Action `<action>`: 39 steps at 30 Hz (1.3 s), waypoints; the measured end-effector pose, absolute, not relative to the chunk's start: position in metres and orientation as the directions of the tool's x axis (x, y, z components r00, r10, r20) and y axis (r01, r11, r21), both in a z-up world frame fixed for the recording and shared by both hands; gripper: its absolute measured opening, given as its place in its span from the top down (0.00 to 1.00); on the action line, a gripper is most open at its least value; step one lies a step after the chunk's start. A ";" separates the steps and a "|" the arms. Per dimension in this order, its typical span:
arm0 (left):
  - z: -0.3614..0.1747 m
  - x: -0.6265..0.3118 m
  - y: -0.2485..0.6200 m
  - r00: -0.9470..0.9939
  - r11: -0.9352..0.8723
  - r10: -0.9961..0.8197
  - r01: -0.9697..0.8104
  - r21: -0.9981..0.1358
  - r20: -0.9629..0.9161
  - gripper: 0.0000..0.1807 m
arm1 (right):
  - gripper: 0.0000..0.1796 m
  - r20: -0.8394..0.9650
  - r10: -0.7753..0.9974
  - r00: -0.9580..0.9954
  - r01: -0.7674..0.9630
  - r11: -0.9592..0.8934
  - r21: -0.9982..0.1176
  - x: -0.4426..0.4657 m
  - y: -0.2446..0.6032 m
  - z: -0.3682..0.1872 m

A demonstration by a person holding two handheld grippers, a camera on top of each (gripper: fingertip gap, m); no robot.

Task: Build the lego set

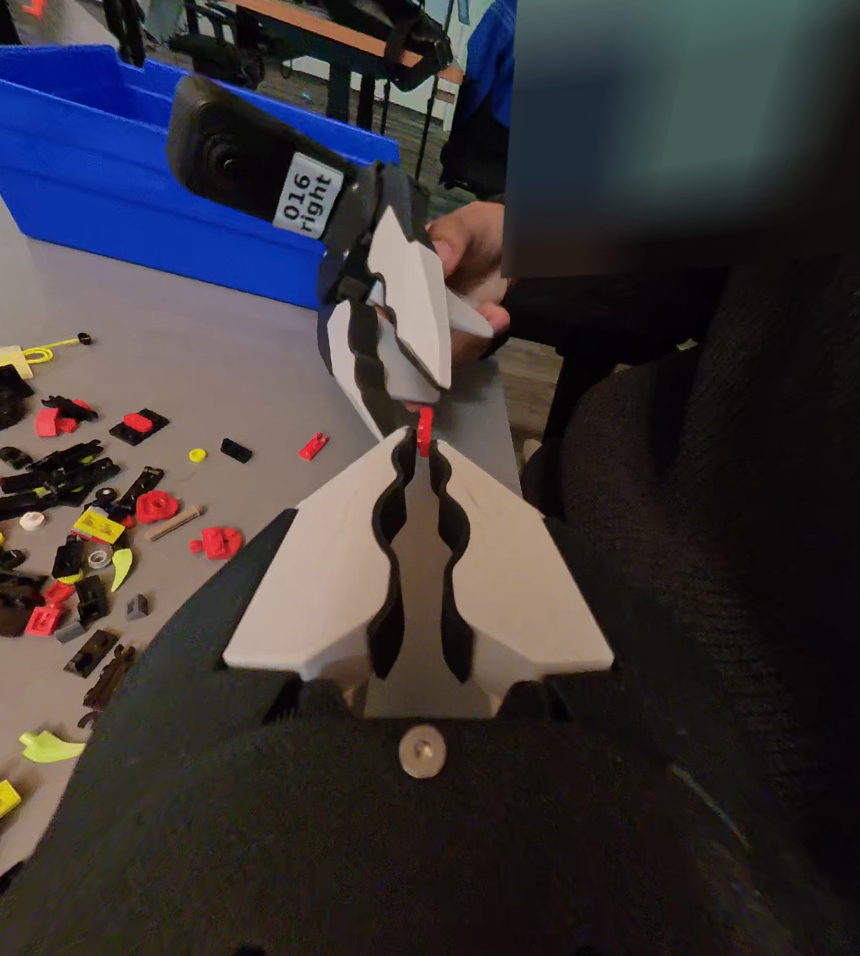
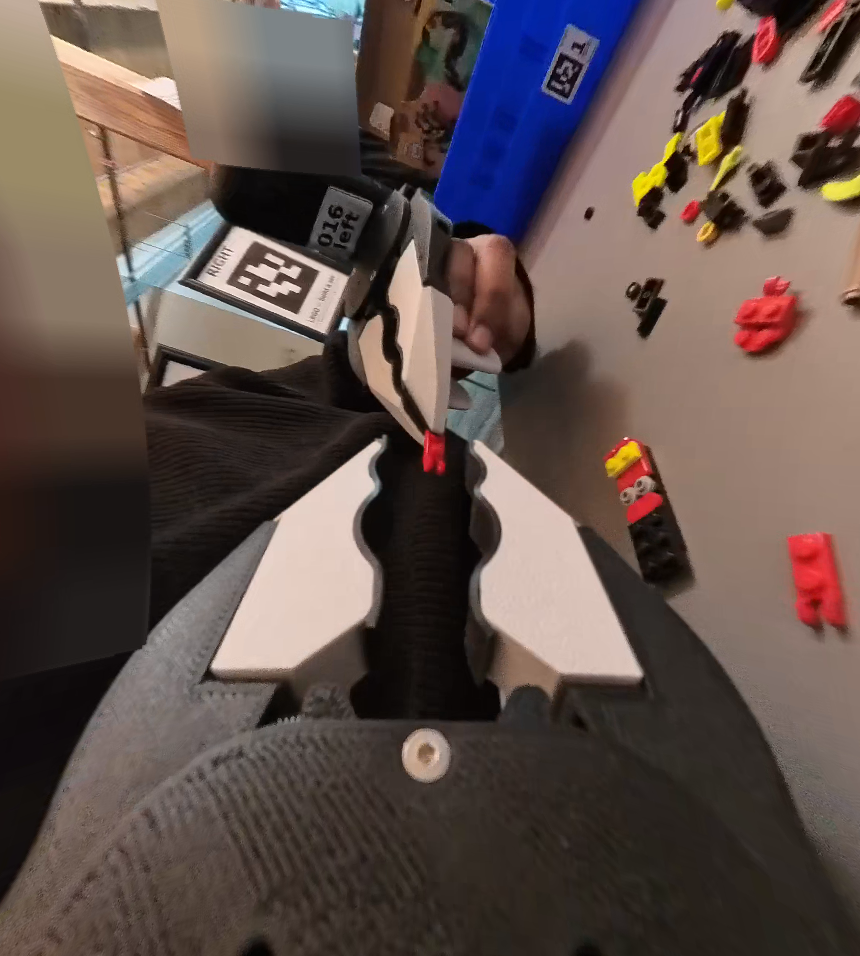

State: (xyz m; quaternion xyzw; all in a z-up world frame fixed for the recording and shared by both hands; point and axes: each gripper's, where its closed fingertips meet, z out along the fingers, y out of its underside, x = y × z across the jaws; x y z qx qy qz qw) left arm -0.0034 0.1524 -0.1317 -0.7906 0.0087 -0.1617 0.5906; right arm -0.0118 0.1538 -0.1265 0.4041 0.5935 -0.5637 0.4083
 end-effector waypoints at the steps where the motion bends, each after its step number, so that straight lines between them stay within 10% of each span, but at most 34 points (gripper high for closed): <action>1: -0.132 -0.002 0.153 0.948 -0.305 -0.211 0.168 -0.937 0.239 0.99 | 0.85 -0.946 0.009 -0.324 0.945 0.045 -0.323 -0.010 0.153 -0.127; 18: -0.148 -0.004 0.157 0.964 -0.365 -0.147 0.154 -0.918 0.220 0.95 | 0.96 -0.896 0.066 -0.439 0.898 0.080 -0.433 -0.010 0.156 -0.129; 23: -0.179 -0.009 0.157 0.922 -0.503 -0.080 0.291 -0.814 0.380 0.90 | 0.96 -0.518 0.424 -0.743 0.650 0.270 -0.711 -0.031 0.189 -0.160; 28: -0.186 -0.014 0.156 0.911 -0.530 -0.044 0.327 -0.783 0.410 0.90 | 0.96 -0.026 0.408 -0.913 0.314 0.658 -0.685 -0.024 0.202 -0.202; 39: -0.206 -0.023 0.156 0.907 -0.606 0.060 0.365 -0.707 0.417 0.86 | 0.96 -0.017 0.330 -0.944 0.241 0.652 -0.718 -0.018 0.190 -0.202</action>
